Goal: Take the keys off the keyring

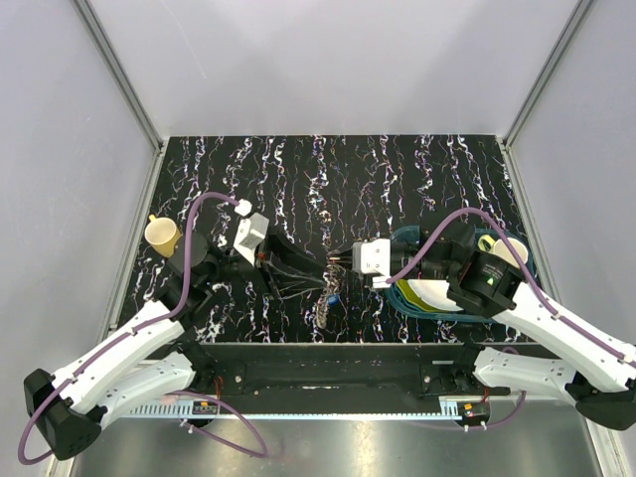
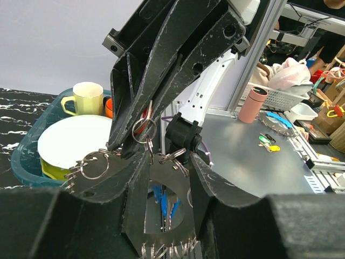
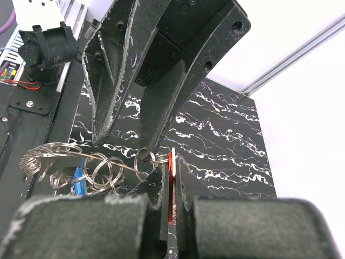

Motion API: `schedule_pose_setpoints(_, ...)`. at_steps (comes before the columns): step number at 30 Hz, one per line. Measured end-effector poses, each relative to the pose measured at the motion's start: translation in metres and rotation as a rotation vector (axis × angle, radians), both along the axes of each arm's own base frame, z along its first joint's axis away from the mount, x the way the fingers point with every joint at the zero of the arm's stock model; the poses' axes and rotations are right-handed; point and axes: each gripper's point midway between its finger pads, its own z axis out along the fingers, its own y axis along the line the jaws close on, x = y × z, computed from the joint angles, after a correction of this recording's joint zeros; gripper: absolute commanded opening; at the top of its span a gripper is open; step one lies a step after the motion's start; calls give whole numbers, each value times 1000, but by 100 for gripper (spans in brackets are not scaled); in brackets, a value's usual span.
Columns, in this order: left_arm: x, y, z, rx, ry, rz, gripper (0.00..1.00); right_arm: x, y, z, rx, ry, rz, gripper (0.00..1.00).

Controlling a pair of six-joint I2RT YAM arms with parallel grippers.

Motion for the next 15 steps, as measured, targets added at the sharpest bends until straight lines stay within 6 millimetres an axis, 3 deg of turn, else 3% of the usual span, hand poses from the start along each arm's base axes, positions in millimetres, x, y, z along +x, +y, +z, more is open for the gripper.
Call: schedule_pose_setpoints(15, 8, -4, -2, 3, 22, 35, 31, -2, -2, 2, 25, 7, -2, 0)
